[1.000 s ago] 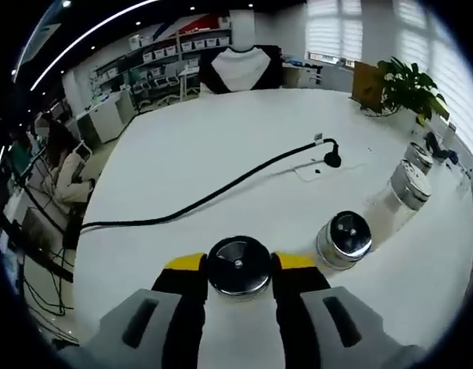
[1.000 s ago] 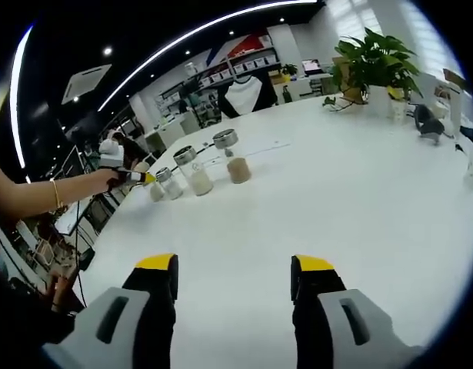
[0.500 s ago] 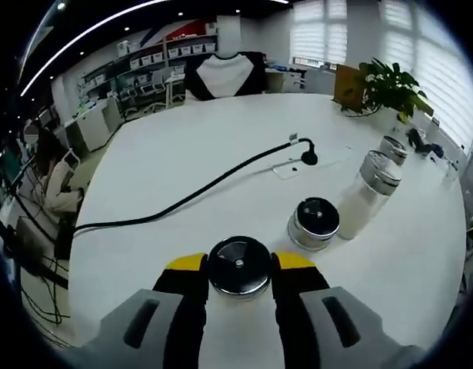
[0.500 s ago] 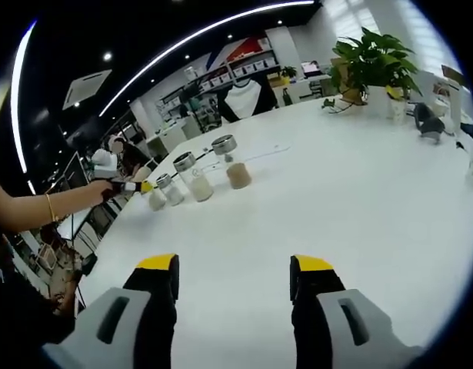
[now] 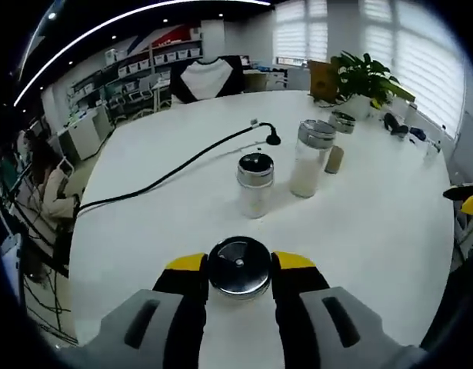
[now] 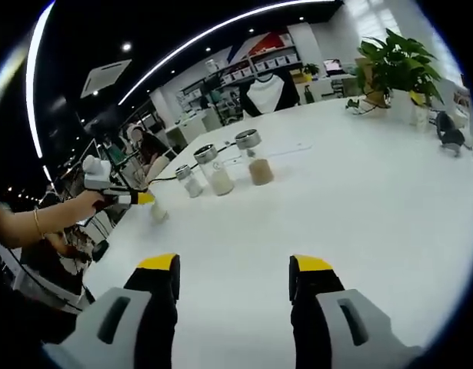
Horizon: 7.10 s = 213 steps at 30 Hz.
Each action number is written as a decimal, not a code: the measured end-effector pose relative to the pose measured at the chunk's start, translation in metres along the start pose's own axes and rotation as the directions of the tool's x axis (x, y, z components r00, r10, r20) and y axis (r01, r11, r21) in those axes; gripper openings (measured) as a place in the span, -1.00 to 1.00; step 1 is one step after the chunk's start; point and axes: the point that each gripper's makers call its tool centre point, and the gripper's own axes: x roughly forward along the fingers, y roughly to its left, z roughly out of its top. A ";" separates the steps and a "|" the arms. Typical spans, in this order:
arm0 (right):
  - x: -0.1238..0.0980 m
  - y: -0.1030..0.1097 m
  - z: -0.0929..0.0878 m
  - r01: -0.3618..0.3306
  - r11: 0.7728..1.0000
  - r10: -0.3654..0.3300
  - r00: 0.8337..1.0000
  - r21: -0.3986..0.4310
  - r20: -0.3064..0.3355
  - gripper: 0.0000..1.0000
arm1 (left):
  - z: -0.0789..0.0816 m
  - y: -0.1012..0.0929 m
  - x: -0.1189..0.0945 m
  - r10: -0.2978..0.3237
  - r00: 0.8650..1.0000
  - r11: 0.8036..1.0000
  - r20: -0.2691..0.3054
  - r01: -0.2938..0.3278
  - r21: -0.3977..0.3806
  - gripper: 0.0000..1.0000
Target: Rotate the seasoning bottle until the label or dispensing opening points toward the visible target arrow and the bottle remains upright within the marked orientation range
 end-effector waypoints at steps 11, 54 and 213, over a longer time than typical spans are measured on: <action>0.011 0.028 -0.005 -0.092 0.994 0.089 0.995 -0.060 -0.038 0.12 | -0.052 -0.019 -0.042 0.014 1.000 0.999 -0.017 -0.015 -0.040 -0.32; 0.032 0.078 -0.011 -0.253 0.955 0.234 0.963 -0.154 -0.131 0.12 | -0.099 -0.028 -0.086 -0.016 0.998 0.993 -0.066 0.024 0.116 -0.17; 0.017 0.065 -0.002 -0.189 0.974 0.181 0.981 -0.123 -0.074 -0.05 | -0.102 -0.056 -0.112 -0.331 0.940 0.883 -0.084 0.340 0.325 -0.36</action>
